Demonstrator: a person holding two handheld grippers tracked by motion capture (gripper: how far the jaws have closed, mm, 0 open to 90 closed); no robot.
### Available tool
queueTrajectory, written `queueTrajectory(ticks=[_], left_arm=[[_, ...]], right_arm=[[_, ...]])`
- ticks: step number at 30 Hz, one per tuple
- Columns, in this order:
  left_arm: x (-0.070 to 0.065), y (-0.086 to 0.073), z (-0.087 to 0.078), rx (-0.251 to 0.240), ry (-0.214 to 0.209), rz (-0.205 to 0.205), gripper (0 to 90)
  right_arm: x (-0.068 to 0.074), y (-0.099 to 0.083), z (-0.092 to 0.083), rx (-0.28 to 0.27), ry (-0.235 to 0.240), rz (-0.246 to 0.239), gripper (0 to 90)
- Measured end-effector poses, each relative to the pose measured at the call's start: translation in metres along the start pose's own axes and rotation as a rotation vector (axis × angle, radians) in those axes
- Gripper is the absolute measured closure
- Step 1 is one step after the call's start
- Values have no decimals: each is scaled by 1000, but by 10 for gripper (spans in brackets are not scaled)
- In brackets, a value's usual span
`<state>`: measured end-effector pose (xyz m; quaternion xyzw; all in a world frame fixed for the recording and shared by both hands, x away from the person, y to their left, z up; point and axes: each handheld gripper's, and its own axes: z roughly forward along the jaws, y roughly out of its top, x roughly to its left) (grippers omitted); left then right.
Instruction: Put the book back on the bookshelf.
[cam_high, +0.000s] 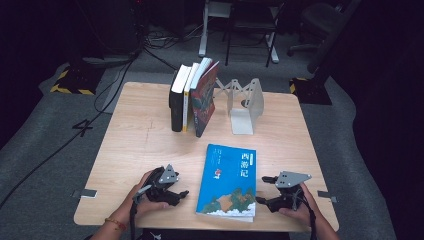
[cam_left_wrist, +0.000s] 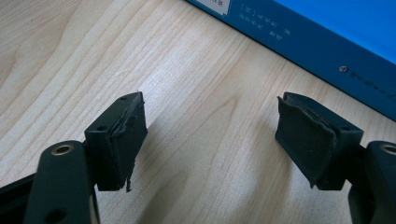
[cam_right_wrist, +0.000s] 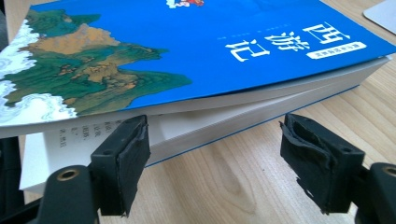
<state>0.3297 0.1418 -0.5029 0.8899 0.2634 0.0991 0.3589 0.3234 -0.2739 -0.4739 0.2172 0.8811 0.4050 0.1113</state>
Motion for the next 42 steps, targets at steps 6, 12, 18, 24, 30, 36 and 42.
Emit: queueTrajectory(ticks=[6,12,18,24,30,36,42], left_arm=[[-3,4,-10,22,-7,-4,221],[-20,18,-25,-39,-49,24,217],[-57,40,-22,-67,-89,102,220],[-88,61,-5,-65,-145,152,223],[-101,71,14,-33,-150,168,224],[-111,77,27,-7,-130,196,220],[-117,86,38,-15,-98,207,198]], right_arm=[[2,6,1,-19,-29,-4,268],[6,14,3,-34,-38,-17,269],[6,21,1,-61,-40,-9,265],[6,25,1,-77,-40,-2,259],[5,28,1,-87,-39,3,260],[6,30,1,-93,-38,4,260],[5,30,3,-91,-37,3,260]])
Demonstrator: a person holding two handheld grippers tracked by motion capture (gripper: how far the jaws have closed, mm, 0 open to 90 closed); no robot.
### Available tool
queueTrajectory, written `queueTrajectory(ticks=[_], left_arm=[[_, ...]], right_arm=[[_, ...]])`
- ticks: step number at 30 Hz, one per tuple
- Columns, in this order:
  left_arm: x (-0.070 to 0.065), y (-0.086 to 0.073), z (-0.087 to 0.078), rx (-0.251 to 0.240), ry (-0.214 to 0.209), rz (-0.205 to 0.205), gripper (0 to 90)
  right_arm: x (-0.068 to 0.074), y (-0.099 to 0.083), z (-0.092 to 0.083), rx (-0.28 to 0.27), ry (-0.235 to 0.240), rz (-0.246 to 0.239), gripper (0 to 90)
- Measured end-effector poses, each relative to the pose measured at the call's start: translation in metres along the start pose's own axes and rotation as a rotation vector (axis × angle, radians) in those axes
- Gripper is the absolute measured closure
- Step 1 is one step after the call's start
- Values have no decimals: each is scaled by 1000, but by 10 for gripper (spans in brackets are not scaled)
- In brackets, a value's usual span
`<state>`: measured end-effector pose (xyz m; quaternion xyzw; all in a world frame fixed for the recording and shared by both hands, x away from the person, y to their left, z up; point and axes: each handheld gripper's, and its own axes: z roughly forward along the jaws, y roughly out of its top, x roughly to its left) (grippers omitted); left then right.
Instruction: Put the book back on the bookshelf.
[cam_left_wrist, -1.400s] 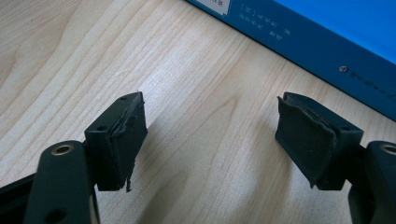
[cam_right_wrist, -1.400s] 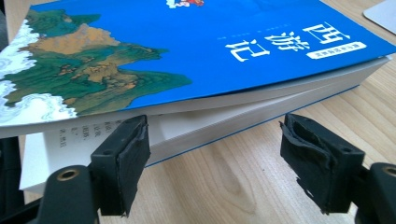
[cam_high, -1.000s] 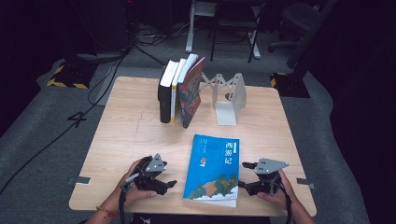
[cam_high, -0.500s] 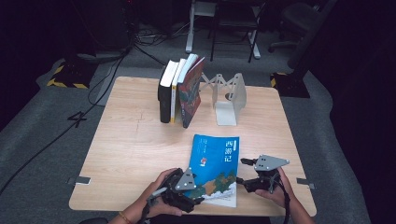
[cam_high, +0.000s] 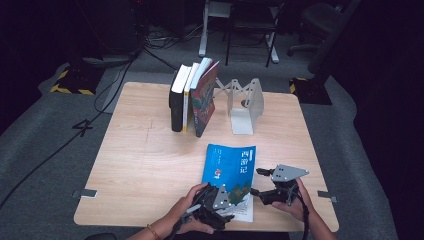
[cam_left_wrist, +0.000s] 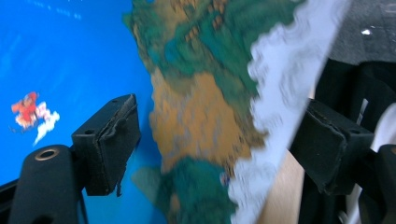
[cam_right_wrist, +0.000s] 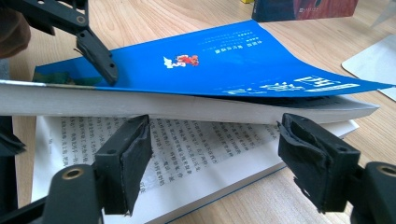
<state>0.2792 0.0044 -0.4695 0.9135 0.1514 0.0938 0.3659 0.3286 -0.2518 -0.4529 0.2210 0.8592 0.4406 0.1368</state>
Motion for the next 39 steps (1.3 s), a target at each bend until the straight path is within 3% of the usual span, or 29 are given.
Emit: queueTrajectory(ticks=[4,8,11,16,22,24,26,29,33,39], left_arm=[[4,4,5,4,38,-24,212],[1,4,5,0,55,-11,229],[0,4,1,-17,48,-16,296],[1,5,1,-35,50,-39,294],[3,5,-5,-59,31,-46,355],[5,5,-9,-79,22,-45,427],[6,5,-10,-82,19,-54,425],[6,5,-7,-71,31,-82,353],[5,5,-6,-81,46,-74,367],[4,5,-15,-132,92,-30,644]], right_arm=[[0,0,0,-2,0,3,258],[-1,-1,0,0,-1,8,247],[0,0,0,-6,-11,11,251],[1,2,0,-27,-12,17,260],[2,6,0,-40,-18,8,260],[2,8,1,-46,-25,8,261],[2,9,1,-51,-25,6,260],[3,11,1,-54,-27,2,264],[3,12,2,-51,-31,-4,264],[2,12,2,-45,-40,-2,269]])
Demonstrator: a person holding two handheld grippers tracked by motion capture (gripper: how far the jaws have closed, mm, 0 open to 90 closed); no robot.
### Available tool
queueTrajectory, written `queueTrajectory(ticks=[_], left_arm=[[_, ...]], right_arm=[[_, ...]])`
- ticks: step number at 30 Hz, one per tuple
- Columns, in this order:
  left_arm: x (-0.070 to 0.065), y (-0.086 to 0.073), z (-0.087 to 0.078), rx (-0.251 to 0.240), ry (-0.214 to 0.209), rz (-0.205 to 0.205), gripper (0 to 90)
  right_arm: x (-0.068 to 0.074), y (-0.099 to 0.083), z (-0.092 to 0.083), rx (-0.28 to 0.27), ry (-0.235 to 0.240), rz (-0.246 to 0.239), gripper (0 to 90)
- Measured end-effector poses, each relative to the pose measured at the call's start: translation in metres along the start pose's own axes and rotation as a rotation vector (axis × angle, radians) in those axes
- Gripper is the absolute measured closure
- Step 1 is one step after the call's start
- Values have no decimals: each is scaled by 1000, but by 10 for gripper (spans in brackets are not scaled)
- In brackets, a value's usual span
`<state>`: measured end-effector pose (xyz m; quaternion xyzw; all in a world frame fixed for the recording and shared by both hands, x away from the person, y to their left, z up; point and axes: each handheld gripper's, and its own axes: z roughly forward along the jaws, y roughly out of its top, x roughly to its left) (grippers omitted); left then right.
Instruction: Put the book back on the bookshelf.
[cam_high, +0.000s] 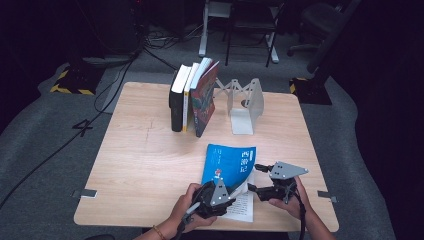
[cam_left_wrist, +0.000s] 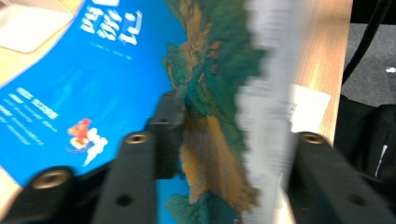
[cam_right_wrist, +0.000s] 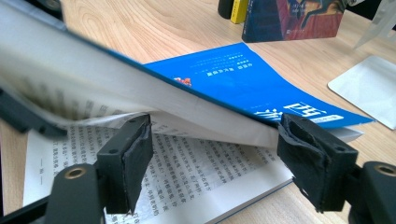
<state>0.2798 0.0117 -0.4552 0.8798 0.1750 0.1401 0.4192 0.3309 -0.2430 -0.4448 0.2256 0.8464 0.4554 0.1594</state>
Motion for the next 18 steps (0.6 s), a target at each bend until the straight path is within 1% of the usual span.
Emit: queueTrajectory(ticks=[3,4,5,8,9,10,13,14,15,16,17,18], left_arm=[[1,0,-4,-8,8,21,722],[1,0,-5,-10,0,26,733],[2,0,-7,-11,-11,23,735],[4,-1,-13,-23,-46,32,737],[4,-1,-15,-21,-47,28,749],[5,-2,-18,-19,-45,39,756],[6,-7,-24,-11,-28,46,784],[7,-9,-27,-8,-26,50,796],[7,-9,-27,-8,-26,50,804],[9,-12,-30,-5,-30,43,811],[11,-14,-32,-4,-35,42,813],[13,-16,-34,-3,-38,47,813]], right_arm=[[-2,-1,0,-1,11,8,265],[-2,-1,-1,2,10,7,264],[-2,-2,-1,1,10,0,265],[-4,-4,-2,0,21,6,252],[-4,-5,-2,1,23,7,252],[-4,-6,-2,2,21,7,255],[-2,-5,-1,-1,29,-12,251],[-1,-4,-1,-2,37,-27,247],[-1,-4,-1,-2,37,-27,247],[2,-1,1,-6,63,-62,247],[3,0,2,-7,73,-70,246],[3,0,2,-7,73,-70,246]])
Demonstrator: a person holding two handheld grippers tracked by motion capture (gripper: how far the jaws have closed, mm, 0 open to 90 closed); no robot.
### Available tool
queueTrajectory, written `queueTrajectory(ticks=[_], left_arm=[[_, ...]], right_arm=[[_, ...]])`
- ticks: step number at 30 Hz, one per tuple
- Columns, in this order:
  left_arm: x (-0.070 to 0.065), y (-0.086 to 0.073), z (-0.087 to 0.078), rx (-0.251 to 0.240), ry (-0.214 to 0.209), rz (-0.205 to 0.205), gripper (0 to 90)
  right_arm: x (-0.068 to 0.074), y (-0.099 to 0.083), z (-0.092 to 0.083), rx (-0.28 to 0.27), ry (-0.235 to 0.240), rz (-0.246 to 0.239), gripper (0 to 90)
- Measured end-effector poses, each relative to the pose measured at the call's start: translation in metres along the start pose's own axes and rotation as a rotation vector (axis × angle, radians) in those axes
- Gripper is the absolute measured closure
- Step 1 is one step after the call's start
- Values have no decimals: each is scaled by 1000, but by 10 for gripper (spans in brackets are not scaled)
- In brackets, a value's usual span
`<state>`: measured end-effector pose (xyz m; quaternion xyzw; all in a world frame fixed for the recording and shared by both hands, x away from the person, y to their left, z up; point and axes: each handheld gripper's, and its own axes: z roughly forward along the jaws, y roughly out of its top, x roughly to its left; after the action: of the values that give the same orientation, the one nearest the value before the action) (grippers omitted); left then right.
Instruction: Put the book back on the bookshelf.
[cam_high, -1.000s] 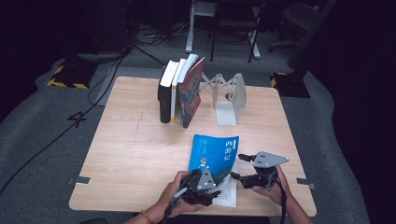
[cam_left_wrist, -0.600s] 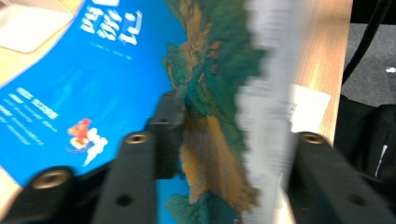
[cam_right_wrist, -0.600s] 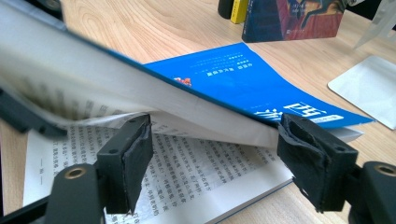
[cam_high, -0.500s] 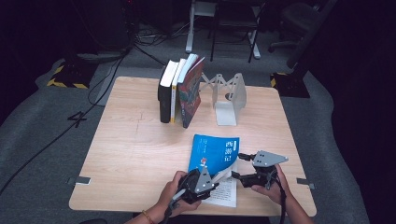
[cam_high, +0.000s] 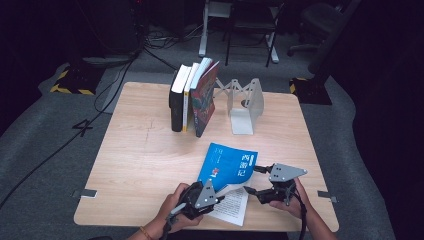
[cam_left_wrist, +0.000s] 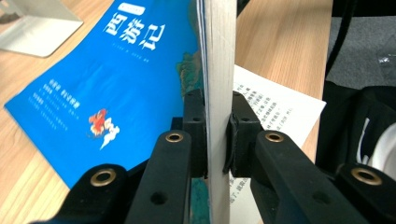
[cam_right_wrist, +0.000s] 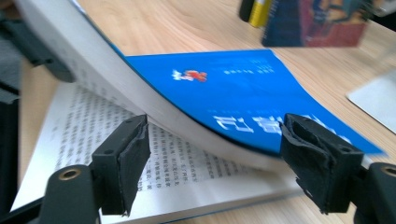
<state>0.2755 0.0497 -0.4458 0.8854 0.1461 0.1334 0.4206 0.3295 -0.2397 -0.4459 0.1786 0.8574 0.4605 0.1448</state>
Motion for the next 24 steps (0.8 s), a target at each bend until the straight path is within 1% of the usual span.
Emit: queueTrajectory(ticks=[3,4,5,7,9,10,11,12,13,14,15,16,17,19,20,21,22,23,24], left_arm=[[5,-5,-7,-4,-8,-9,814],[7,-7,-9,-4,-8,-9,814],[9,-9,-12,-2,-12,-12,814],[13,-13,-16,-2,-21,-12,813],[17,-17,-21,3,-20,-25,812],[19,-19,-23,4,-17,-26,811],[20,-21,-27,5,-8,-31,810],[21,-23,-29,7,-3,-30,810],[21,-23,-29,7,-3,-30,810],[24,-26,-34,6,8,-34,809],[26,-27,-36,3,8,-41,807],[26,-27,-36,3,8,-41,803],[32,-31,-40,-3,8,-54,798],[37,-35,-42,4,8,-59,789],[37,-35,-42,4,8,-59,783],[39,-37,-44,4,14,-57,783],[42,-39,-45,4,21,-66,774],[44,-40,-46,5,26,-68,757],[47,-42,-47,7,33,-66,757]], right_arm=[[3,3,6,6,20,-26,260],[3,3,9,16,34,-32,260],[3,3,13,22,37,-40,262],[2,4,18,34,38,-54,273],[1,4,24,53,19,-66,293],[0,3,26,61,13,-71,296],[-3,2,30,64,16,-65,308],[-4,2,31,64,15,-70,336],[-4,2,31,64,15,-70,336],[-6,2,31,64,10,-90,450],[-8,2,31,54,22,-97,487],[-8,2,31,54,22,-97,487],[-8,2,29,41,42,-116,541],[-8,3,30,35,54,-125,584],[-7,4,31,35,61,-128,605],[-7,4,31,35,61,-128,605],[-7,4,32,36,68,-133,629],[-3,7,33,35,65,-151,665],[-3,7,33,35,65,-151,665]])
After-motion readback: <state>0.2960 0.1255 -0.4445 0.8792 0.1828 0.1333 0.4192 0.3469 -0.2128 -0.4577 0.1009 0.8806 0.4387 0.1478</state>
